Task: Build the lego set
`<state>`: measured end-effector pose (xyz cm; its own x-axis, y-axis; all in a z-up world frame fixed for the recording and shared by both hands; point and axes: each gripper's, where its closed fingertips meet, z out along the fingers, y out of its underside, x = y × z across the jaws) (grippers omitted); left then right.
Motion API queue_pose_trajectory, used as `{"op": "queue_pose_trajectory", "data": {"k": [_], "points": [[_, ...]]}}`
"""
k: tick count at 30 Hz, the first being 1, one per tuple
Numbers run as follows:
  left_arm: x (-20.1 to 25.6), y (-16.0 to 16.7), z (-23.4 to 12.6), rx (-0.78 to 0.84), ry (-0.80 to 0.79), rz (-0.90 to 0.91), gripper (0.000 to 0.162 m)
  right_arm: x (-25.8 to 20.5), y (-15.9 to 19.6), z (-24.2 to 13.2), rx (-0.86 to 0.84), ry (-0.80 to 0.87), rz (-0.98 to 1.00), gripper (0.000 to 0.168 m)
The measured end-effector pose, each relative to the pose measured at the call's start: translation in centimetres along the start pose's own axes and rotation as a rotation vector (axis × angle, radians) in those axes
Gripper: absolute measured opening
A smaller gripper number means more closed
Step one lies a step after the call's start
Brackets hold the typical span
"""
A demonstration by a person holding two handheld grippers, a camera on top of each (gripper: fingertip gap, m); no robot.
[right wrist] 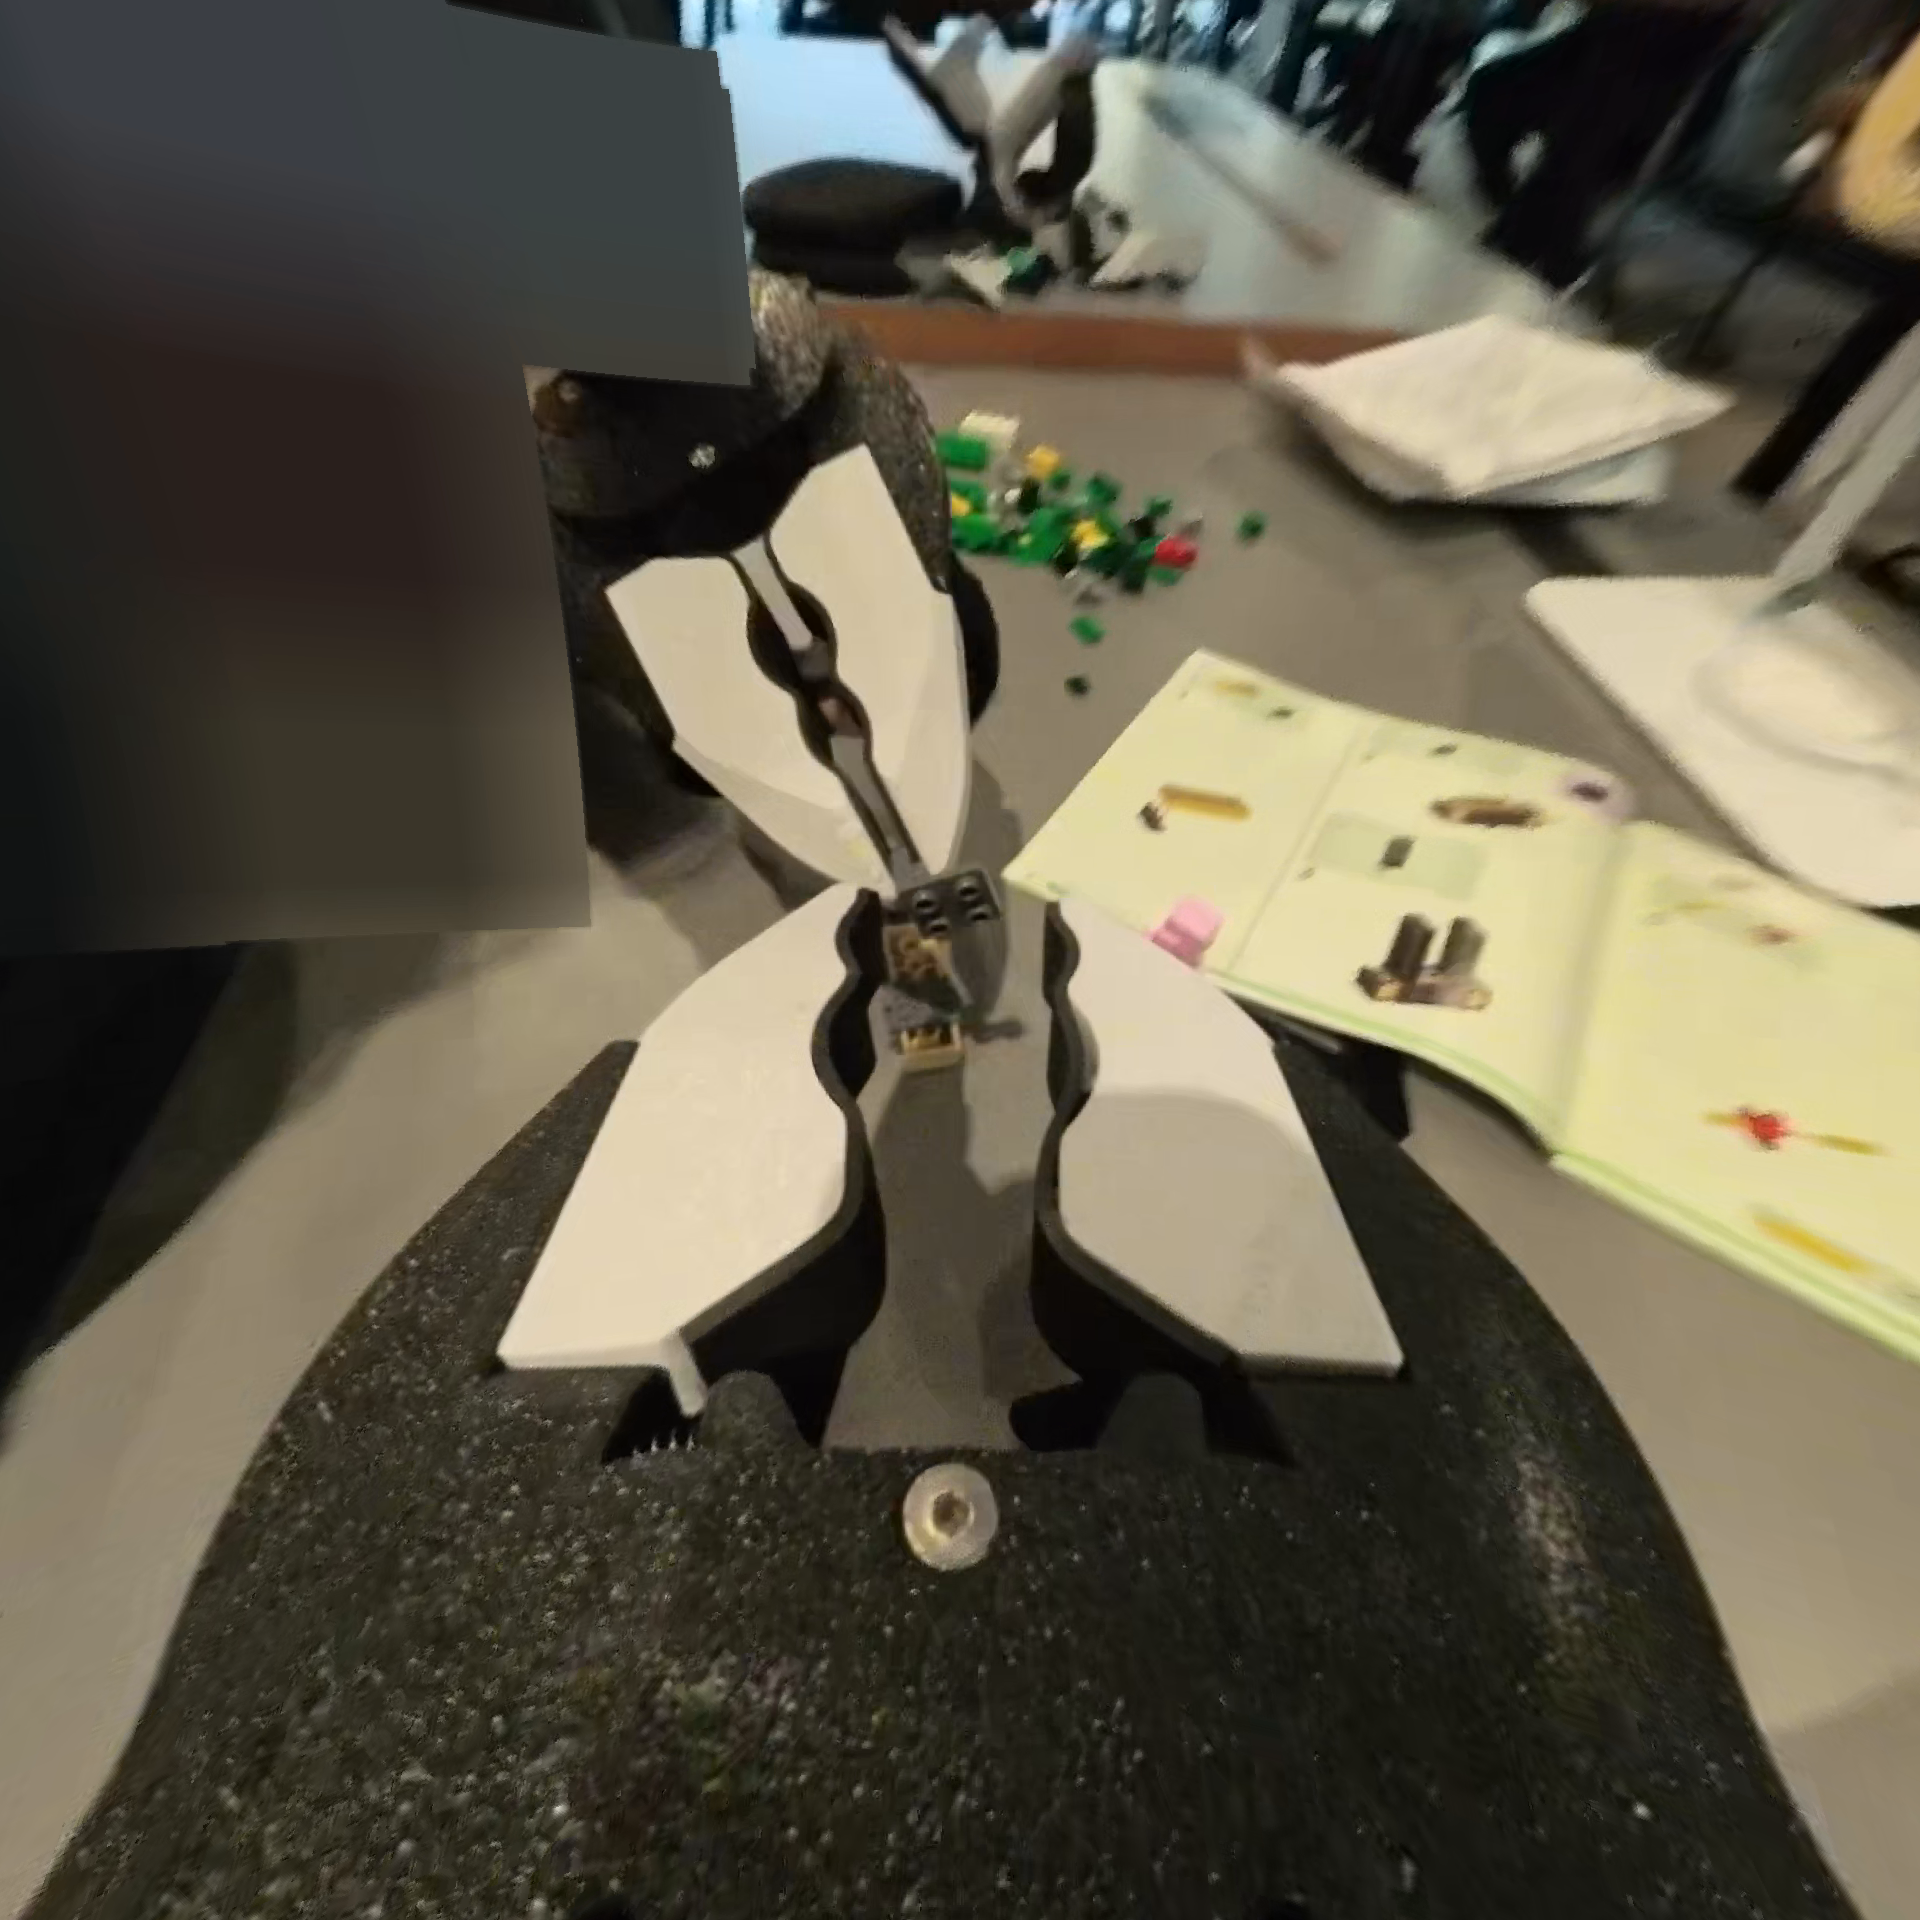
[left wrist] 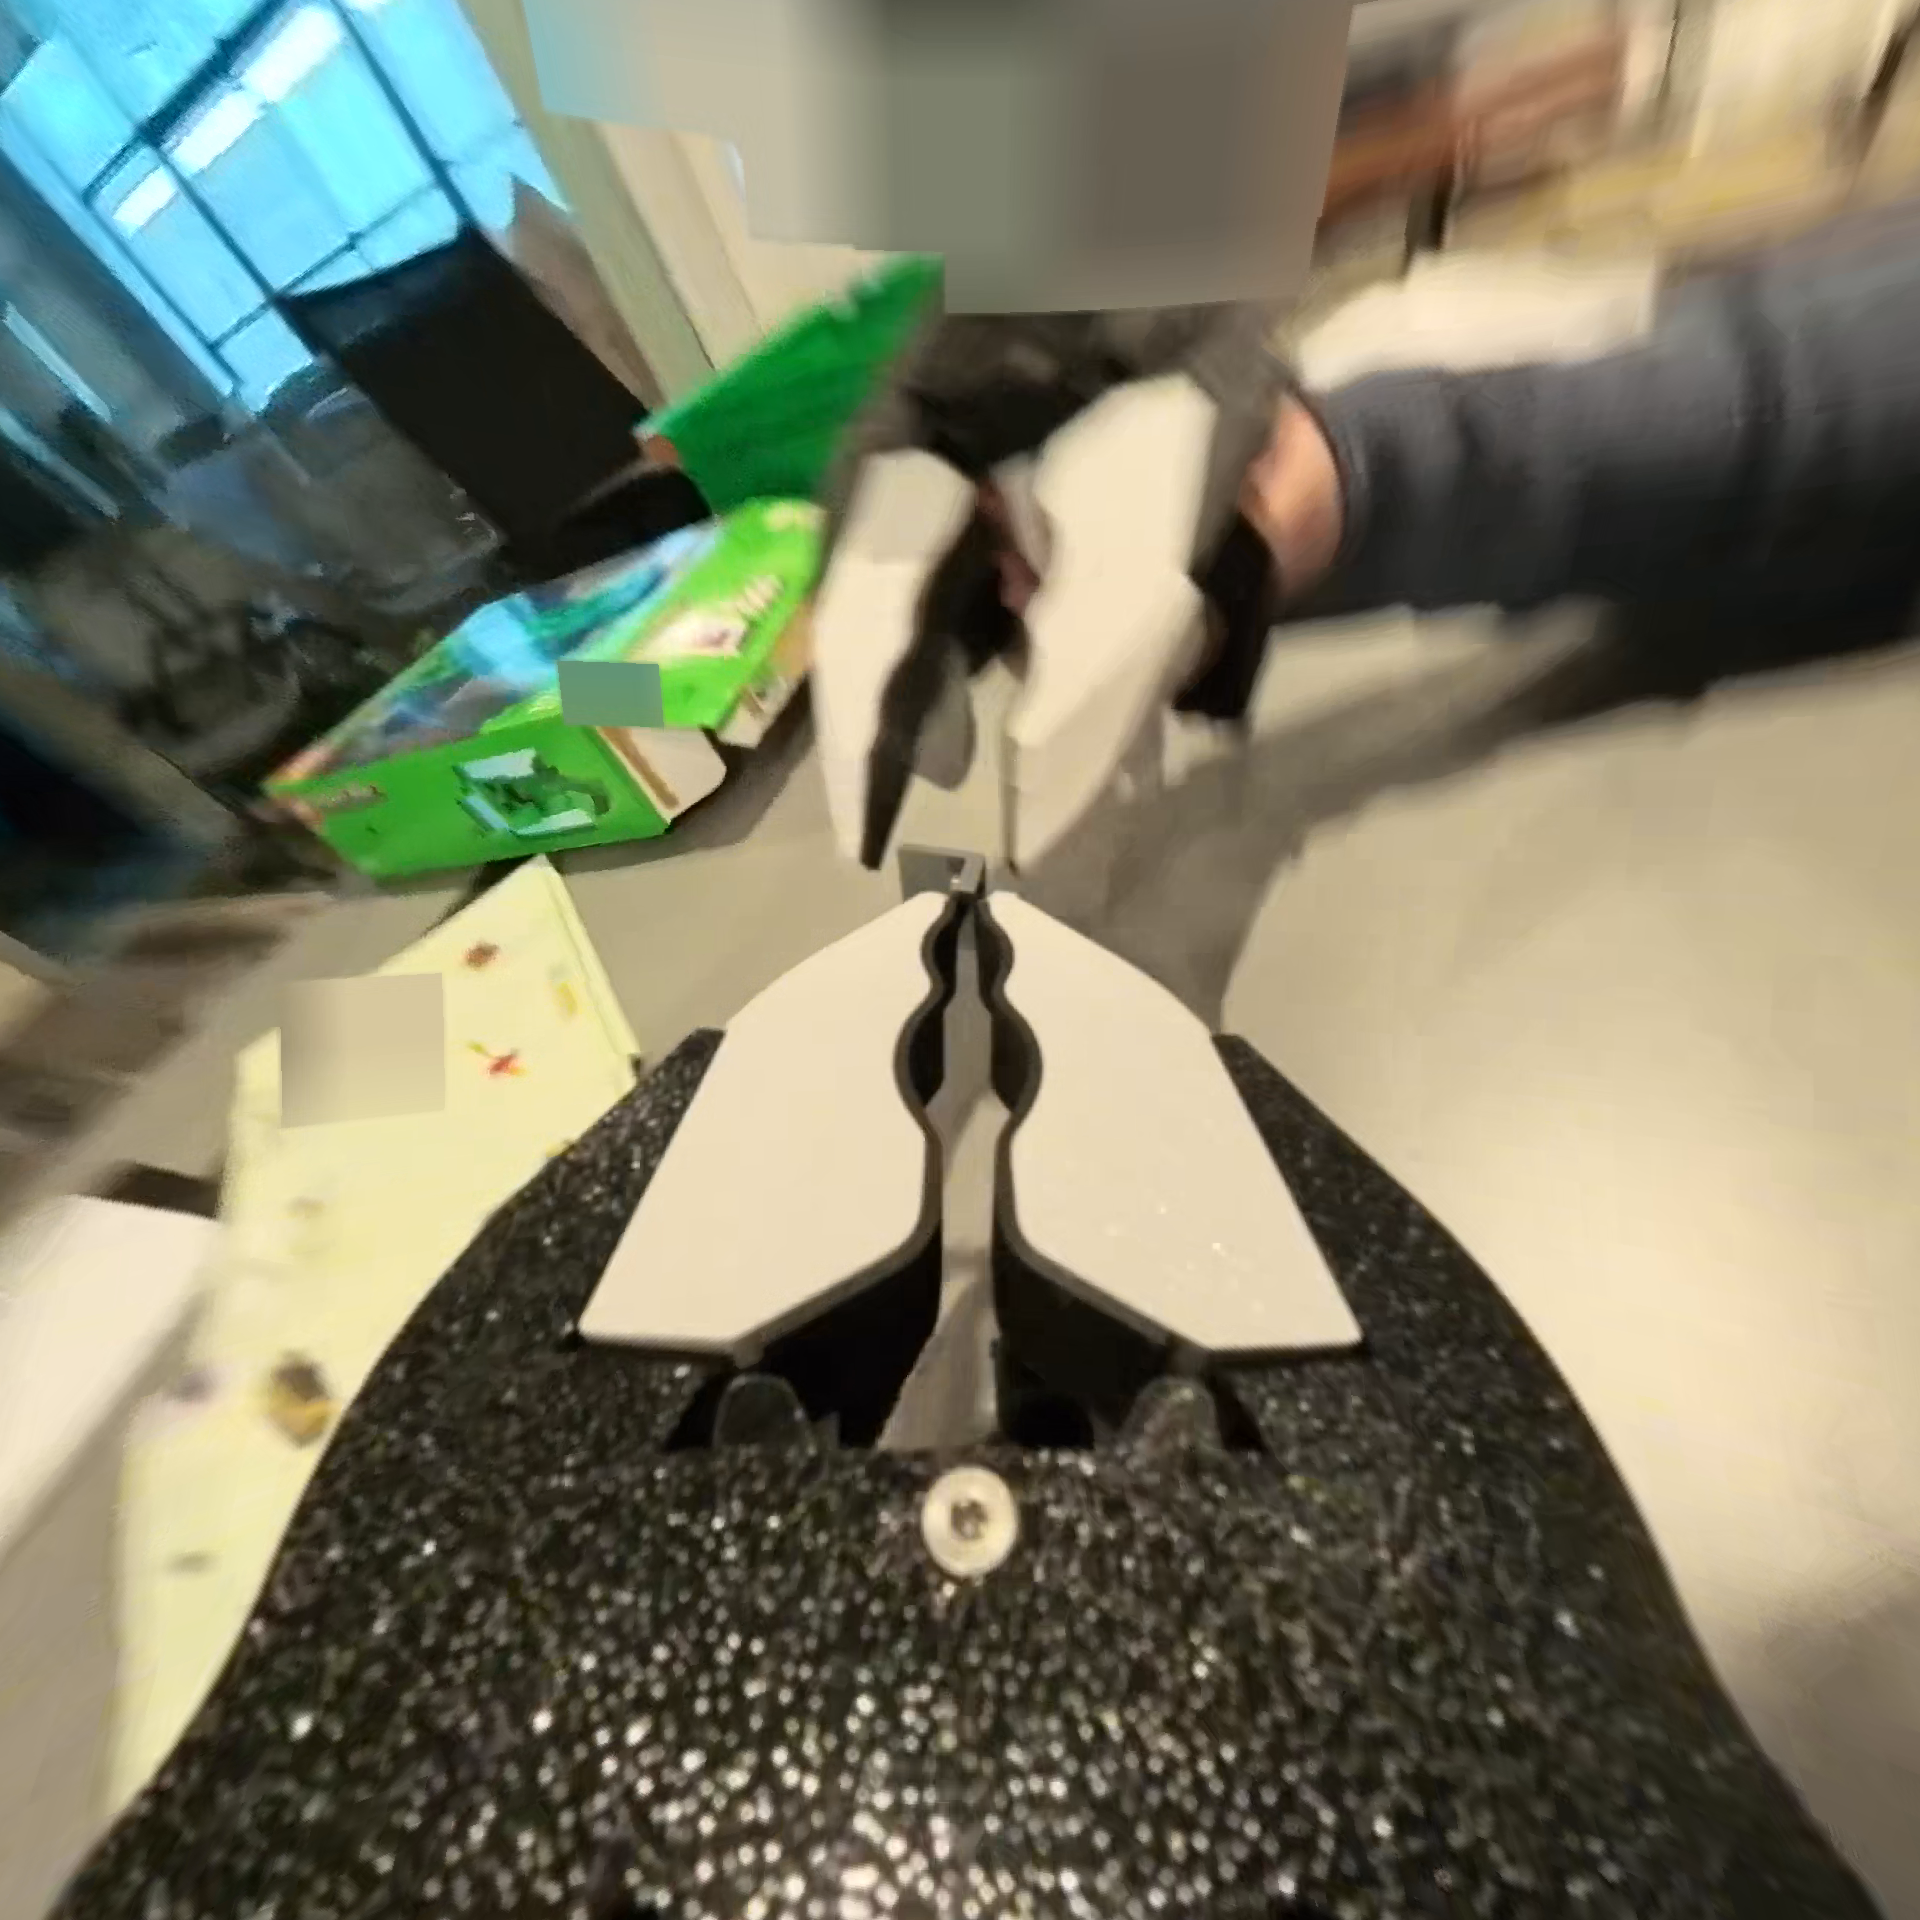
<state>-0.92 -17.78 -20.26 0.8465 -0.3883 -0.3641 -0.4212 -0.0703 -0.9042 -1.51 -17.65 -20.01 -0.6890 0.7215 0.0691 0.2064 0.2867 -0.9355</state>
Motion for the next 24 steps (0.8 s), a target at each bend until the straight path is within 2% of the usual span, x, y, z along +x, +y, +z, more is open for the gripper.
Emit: {"op": "queue_pose_trajectory", "data": {"k": [3, 6, 13, 24], "points": [[-0.8, -1.2, -0.5, 0.104, 0.019, -0.187, 0.003, 0.0, -0.6, 0.3, 0.018, 0.09, -0.08, 0.03], [-0.8, -1.8, -0.7, 0.154, 0.059, -0.272, 0.003, -0.3, -1.5, 0.4, 0.062, 0.135, -0.145, 0.026], [-0.4, -2.2, -0.9, 0.185, 0.098, -0.267, 0.003, -0.8, -1.8, 0.3, 0.117, 0.085, -0.132, 0.026], [0.3, -2.6, -1.0, 0.215, 0.144, -0.241, 0.003, -1.5, -2.1, -0.3, 0.168, -0.013, -0.078, 0.015]]}}
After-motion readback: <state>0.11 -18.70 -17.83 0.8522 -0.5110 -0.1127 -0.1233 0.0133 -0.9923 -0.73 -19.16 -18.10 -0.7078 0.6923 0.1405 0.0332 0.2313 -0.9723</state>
